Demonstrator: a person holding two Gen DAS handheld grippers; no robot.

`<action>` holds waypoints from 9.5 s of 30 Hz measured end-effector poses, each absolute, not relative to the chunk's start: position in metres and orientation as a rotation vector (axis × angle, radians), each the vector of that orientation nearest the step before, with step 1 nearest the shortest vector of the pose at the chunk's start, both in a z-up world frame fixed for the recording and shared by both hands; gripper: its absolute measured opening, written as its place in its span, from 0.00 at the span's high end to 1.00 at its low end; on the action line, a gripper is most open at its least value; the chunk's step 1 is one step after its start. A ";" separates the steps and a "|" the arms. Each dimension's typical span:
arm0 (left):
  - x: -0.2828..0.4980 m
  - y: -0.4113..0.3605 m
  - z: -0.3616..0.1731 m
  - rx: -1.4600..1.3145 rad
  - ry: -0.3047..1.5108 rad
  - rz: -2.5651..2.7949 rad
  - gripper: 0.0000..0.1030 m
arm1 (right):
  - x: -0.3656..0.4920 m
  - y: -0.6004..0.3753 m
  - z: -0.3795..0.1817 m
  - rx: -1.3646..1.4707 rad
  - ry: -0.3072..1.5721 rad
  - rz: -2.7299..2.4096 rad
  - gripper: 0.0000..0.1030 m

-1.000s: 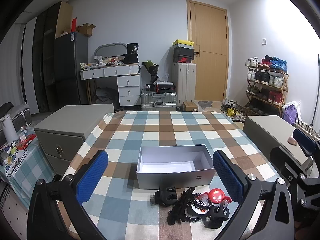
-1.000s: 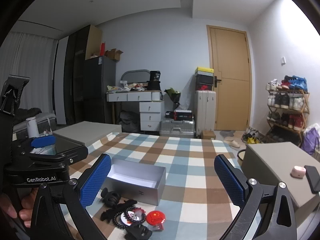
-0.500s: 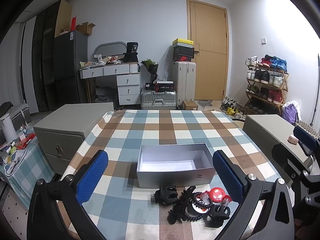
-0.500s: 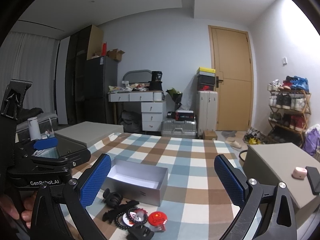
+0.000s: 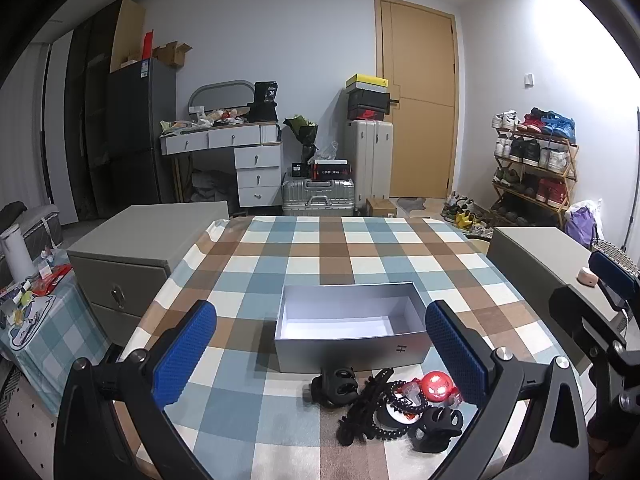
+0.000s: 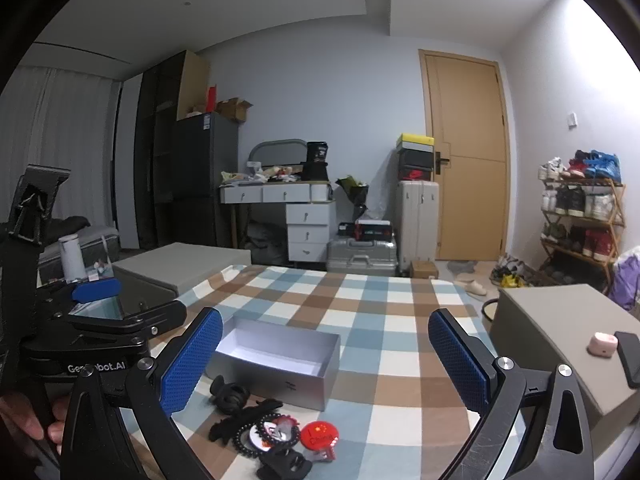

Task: Organize jewelry

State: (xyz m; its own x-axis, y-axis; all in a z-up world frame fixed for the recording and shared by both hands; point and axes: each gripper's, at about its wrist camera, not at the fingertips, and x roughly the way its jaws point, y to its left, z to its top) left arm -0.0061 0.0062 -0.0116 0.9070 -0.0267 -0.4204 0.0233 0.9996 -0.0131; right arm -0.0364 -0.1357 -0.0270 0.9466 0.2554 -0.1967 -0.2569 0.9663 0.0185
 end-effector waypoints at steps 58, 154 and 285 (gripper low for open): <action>0.021 0.058 -0.078 -0.123 0.700 -0.008 0.01 | -0.009 -0.128 -0.161 0.026 0.651 0.510 0.56; 0.142 0.023 -0.074 -0.144 0.931 -0.424 0.52 | 0.158 -0.090 -0.118 0.093 0.750 0.562 0.56; 0.041 0.016 -0.118 -0.005 0.978 -0.443 0.54 | 0.017 -0.161 -0.157 0.099 0.651 0.484 0.73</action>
